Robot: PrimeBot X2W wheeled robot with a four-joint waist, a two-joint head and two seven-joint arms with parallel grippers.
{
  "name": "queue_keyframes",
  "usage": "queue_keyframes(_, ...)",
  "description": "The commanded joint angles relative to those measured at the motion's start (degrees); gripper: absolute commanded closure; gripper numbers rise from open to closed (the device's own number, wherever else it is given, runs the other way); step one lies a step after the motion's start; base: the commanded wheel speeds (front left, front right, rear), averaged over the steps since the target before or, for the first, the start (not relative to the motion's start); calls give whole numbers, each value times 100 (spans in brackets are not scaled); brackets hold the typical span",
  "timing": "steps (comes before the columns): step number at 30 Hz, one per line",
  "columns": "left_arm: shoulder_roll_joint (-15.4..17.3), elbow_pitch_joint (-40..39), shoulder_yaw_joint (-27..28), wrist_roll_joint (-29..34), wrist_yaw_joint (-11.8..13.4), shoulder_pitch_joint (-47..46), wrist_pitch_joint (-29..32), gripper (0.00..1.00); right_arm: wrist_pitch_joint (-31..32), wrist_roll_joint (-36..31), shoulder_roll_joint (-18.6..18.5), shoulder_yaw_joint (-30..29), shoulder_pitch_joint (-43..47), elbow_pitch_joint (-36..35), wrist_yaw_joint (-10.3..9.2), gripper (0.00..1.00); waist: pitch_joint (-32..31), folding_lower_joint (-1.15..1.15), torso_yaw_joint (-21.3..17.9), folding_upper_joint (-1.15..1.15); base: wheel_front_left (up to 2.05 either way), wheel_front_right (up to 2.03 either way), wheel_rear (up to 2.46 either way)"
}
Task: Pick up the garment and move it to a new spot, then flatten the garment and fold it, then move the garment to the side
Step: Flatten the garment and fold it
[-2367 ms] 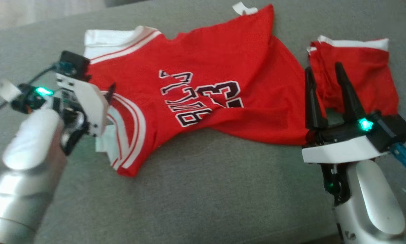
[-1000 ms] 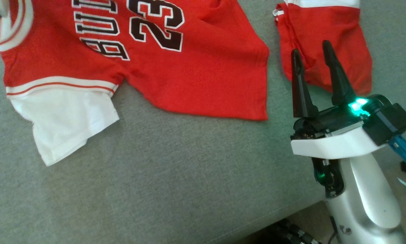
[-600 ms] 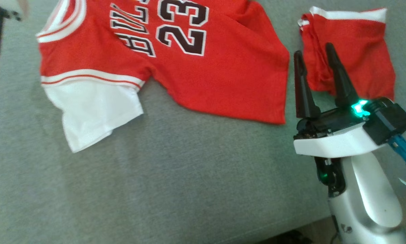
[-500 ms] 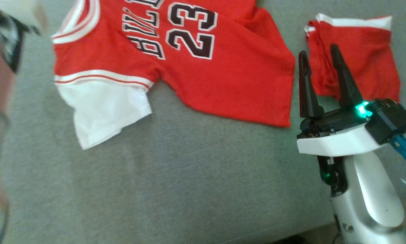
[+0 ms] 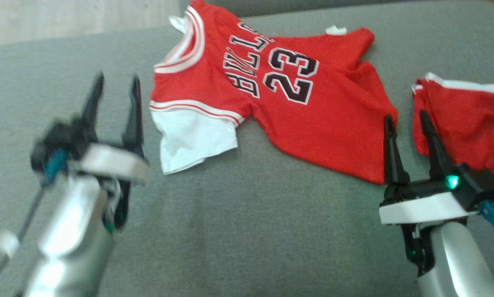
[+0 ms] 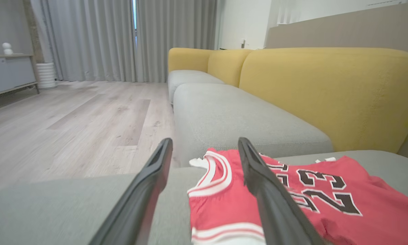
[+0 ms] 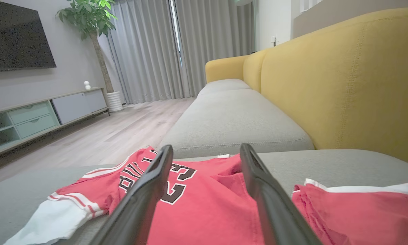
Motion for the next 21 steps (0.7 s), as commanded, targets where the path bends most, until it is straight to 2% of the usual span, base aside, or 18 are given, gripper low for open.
queue_keyframes(1, 123, -396, 317, 68, 90, 121, -29, 0, -35, -21, -16, 136, -15, -164, -4, 0, -289, 2, 256, 0, 0, 0, 0)
queue_keyframes(5, -117, -1291, 760, 188, 357, 1394, -30, 0, -35, -11, -16, 128, 220, -189, -4, 0, -404, 2, 305, 0, 0, 0, 0)
queue_keyframes(10, -324, -1630, 978, 373, 389, 2035, -30, 0, -35, -52, -16, 104, 303, -201, -4, 0, -382, 2, 289, 0, 0, 0, 0)
queue_keyframes(14, -395, -1410, 813, 525, 278, 2002, -7, 0, -35, -107, -16, 137, 194, -200, -4, 0, -275, 2, 210, 0, 0, 0, 0)
queue_keyframes(18, -453, -936, 596, 578, 199, 1747, 318, 0, -35, -69, -16, 196, 96, -209, -4, 0, -163, 2, 81, 0, 0, 0, 0)
queue_keyframes(21, -498, -491, 544, 562, 258, 1568, 629, 0, -35, 9, -16, 274, 67, -207, -4, 0, -78, 2, -49, 0, 0, 0, 0)
